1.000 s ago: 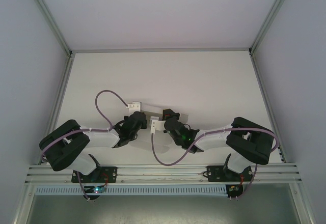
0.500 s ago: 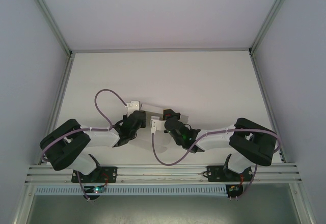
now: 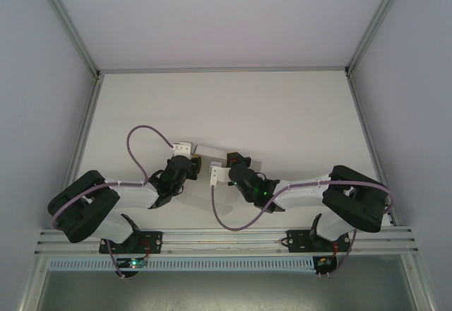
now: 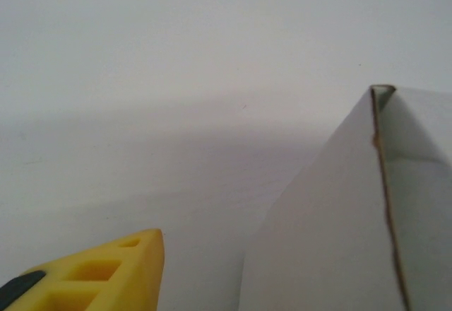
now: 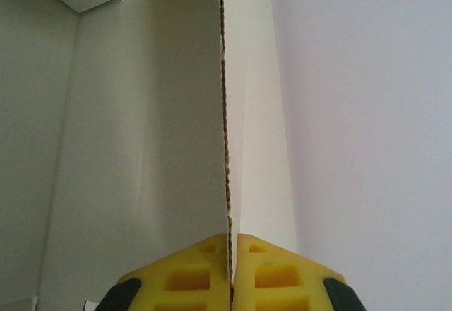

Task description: Assemble paper box

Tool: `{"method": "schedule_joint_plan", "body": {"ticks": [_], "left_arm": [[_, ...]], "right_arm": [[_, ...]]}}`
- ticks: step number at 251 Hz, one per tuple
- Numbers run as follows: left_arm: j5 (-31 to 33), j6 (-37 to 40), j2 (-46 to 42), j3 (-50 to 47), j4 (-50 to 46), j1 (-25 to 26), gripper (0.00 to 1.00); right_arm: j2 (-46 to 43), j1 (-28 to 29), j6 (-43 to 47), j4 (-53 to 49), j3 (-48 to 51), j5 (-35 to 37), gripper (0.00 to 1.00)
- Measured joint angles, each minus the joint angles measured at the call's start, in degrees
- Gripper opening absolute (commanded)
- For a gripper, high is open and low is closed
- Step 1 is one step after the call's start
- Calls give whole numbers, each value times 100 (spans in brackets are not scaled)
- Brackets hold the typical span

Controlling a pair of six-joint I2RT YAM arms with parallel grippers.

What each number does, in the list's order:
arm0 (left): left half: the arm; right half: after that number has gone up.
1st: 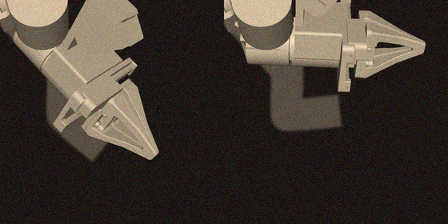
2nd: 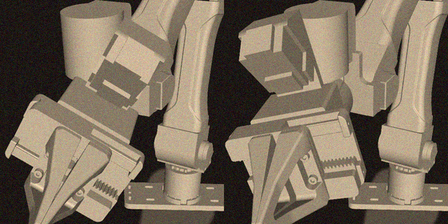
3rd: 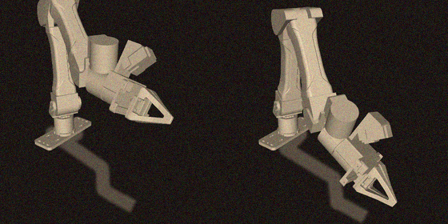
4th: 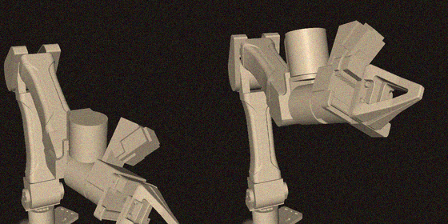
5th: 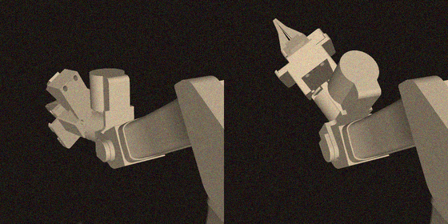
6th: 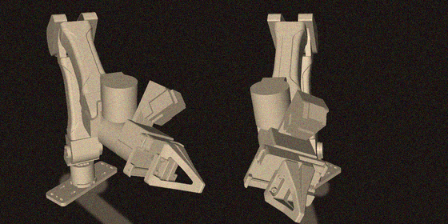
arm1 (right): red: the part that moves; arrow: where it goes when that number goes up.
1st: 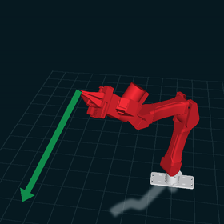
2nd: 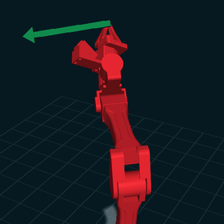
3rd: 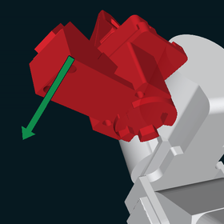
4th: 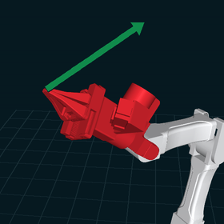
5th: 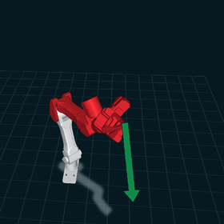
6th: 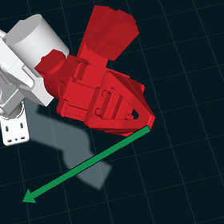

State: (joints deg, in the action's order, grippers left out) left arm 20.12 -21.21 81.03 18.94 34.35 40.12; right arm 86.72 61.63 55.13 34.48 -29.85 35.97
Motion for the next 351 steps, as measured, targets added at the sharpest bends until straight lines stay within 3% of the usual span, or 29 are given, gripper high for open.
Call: {"method": "schedule_joint_plan", "body": {"ticks": [45, 93, 124, 198, 351], "left_arm": [[-63, 94, 11, 4, 13, -11, 45], [-81, 111, 286, 15, 393, -24, 36], [-63, 105, 518, 149, 577, -22, 21], [70, 221, 925, 289, 859, 81, 0], [411, -483, 317, 949, -911, 378, 0]], "right_arm": [[0, -2, -63, -13, -2, -26, 0], [7, -50, -127, -131, -55, -50, 0], [7, -96, -181, -223, -109, -83, 0], [7, -179, -306, -468, -216, -155, 0], [-820, -240, -730, -1373, -184, -334, 0]]}}
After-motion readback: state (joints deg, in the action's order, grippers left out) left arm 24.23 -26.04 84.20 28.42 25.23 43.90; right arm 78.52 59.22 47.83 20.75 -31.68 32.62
